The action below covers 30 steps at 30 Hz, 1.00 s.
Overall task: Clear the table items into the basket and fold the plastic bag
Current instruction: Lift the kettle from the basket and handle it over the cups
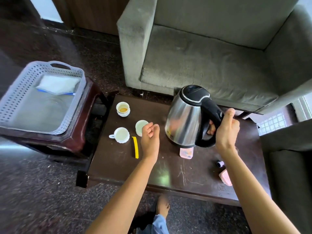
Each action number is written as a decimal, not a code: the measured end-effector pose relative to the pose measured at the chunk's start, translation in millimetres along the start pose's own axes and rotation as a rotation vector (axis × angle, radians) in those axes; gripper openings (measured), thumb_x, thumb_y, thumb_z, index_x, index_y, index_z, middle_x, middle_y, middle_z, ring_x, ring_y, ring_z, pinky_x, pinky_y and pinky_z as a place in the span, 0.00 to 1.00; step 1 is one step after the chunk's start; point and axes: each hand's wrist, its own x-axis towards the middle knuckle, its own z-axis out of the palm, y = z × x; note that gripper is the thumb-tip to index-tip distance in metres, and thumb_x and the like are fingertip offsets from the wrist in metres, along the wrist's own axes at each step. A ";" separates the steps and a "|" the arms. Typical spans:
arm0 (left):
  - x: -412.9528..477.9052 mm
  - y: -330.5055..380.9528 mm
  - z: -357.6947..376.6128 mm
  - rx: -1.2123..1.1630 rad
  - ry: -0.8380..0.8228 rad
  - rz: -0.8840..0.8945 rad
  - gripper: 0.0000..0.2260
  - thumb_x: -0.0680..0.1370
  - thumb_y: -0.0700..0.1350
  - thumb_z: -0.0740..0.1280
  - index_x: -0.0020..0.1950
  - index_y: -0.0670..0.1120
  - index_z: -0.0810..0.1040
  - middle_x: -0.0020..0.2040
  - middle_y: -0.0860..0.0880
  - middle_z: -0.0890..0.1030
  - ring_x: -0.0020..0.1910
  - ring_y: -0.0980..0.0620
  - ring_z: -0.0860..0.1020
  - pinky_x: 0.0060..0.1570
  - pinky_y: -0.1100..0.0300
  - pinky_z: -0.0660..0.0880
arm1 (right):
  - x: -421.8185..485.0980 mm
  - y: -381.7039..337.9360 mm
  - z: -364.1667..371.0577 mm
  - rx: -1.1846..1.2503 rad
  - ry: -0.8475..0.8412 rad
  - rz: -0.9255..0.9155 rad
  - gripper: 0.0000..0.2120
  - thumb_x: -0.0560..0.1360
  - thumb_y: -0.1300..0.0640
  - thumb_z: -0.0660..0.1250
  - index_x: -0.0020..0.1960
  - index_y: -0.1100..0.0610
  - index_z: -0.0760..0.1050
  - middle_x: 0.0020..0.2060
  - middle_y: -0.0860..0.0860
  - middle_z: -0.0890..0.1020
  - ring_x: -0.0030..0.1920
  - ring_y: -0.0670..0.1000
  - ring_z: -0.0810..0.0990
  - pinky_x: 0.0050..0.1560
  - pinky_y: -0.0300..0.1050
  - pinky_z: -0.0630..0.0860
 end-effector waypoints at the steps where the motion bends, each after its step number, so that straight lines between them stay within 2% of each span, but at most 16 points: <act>1: 1.7 6.2 -13.2 -0.010 0.043 0.013 0.11 0.78 0.44 0.65 0.59 0.44 0.74 0.53 0.51 0.80 0.53 0.56 0.78 0.59 0.56 0.75 | -5.6 -6.8 9.1 0.029 -0.011 -0.017 0.34 0.81 0.43 0.48 0.21 0.56 0.70 0.18 0.51 0.72 0.21 0.51 0.70 0.33 0.49 0.73; 3: 5.8 16.3 -37.8 -0.013 0.099 0.034 0.08 0.78 0.43 0.63 0.57 0.46 0.75 0.51 0.54 0.80 0.54 0.54 0.78 0.59 0.53 0.74 | -14.7 -19.5 27.3 0.073 -0.047 -0.037 0.33 0.80 0.42 0.47 0.23 0.56 0.71 0.19 0.52 0.72 0.22 0.53 0.69 0.32 0.50 0.72; 6: 11.2 33.1 -77.0 -0.007 0.180 0.060 0.06 0.78 0.45 0.63 0.53 0.51 0.76 0.54 0.49 0.79 0.54 0.53 0.78 0.54 0.59 0.75 | -31.5 -38.4 58.9 0.114 -0.096 -0.058 0.35 0.76 0.38 0.47 0.30 0.68 0.66 0.23 0.59 0.71 0.26 0.54 0.67 0.32 0.54 0.71; 8: 14.1 44.0 -99.4 -0.011 0.222 0.076 0.06 0.78 0.45 0.63 0.53 0.52 0.75 0.54 0.48 0.80 0.53 0.54 0.78 0.52 0.60 0.74 | -41.6 -48.3 79.9 0.145 -0.110 -0.072 0.33 0.75 0.37 0.47 0.29 0.65 0.65 0.23 0.58 0.70 0.27 0.54 0.67 0.33 0.52 0.69; 10: 17.0 55.2 -122.9 -0.016 0.259 0.093 0.07 0.79 0.44 0.61 0.55 0.50 0.75 0.53 0.48 0.81 0.52 0.53 0.79 0.55 0.57 0.74 | -54.9 -60.1 103.7 0.146 -0.137 -0.068 0.30 0.75 0.37 0.48 0.26 0.57 0.65 0.23 0.56 0.70 0.28 0.53 0.67 0.35 0.51 0.68; 12: 19.4 65.2 -146.8 -0.001 0.298 0.117 0.08 0.80 0.43 0.60 0.57 0.47 0.75 0.53 0.48 0.81 0.49 0.55 0.79 0.56 0.56 0.75 | -70.6 -73.5 127.1 0.154 -0.184 -0.056 0.28 0.75 0.37 0.48 0.25 0.54 0.63 0.24 0.55 0.69 0.28 0.53 0.66 0.36 0.50 0.69; 15: 24.5 74.5 -179.4 0.004 0.374 0.153 0.08 0.80 0.43 0.59 0.56 0.46 0.76 0.50 0.50 0.80 0.47 0.56 0.78 0.56 0.55 0.75 | -93.8 -94.2 160.6 0.190 -0.240 -0.102 0.28 0.82 0.46 0.49 0.27 0.57 0.60 0.21 0.48 0.68 0.24 0.48 0.66 0.31 0.41 0.68; 17: 28.4 77.8 -200.4 -0.005 0.425 0.159 0.07 0.80 0.42 0.60 0.54 0.47 0.76 0.49 0.50 0.80 0.47 0.56 0.79 0.56 0.54 0.75 | -111.6 -108.7 181.9 0.239 -0.269 -0.152 0.26 0.84 0.51 0.48 0.27 0.55 0.59 0.20 0.45 0.67 0.21 0.43 0.65 0.26 0.35 0.66; 21: 34.5 82.4 -233.0 -0.040 0.484 0.151 0.06 0.79 0.42 0.61 0.50 0.50 0.76 0.48 0.51 0.81 0.48 0.54 0.79 0.56 0.54 0.74 | -133.0 -128.1 230.0 0.290 -0.376 -0.158 0.26 0.84 0.50 0.49 0.28 0.55 0.61 0.23 0.51 0.68 0.19 0.43 0.67 0.26 0.37 0.69; 25: 44.9 90.1 -259.1 -0.076 0.582 0.147 0.05 0.79 0.41 0.62 0.52 0.49 0.75 0.49 0.49 0.81 0.51 0.51 0.80 0.52 0.58 0.74 | -145.3 -133.8 285.1 0.317 -0.497 -0.207 0.27 0.80 0.43 0.49 0.26 0.54 0.63 0.21 0.55 0.69 0.24 0.52 0.69 0.28 0.47 0.68; 28: 58.6 97.5 -275.4 -0.078 0.630 0.146 0.07 0.78 0.40 0.62 0.55 0.45 0.74 0.50 0.46 0.81 0.48 0.52 0.79 0.52 0.55 0.75 | -151.5 -132.4 322.0 0.310 -0.594 -0.242 0.29 0.80 0.43 0.49 0.25 0.55 0.66 0.20 0.55 0.71 0.22 0.51 0.69 0.26 0.44 0.68; 30: 70.3 102.1 -285.4 -0.073 0.657 0.148 0.07 0.78 0.41 0.63 0.56 0.45 0.74 0.50 0.48 0.80 0.50 0.50 0.80 0.55 0.50 0.76 | -156.3 -131.6 342.9 0.286 -0.651 -0.283 0.30 0.81 0.44 0.49 0.24 0.57 0.66 0.19 0.52 0.72 0.20 0.47 0.69 0.26 0.41 0.67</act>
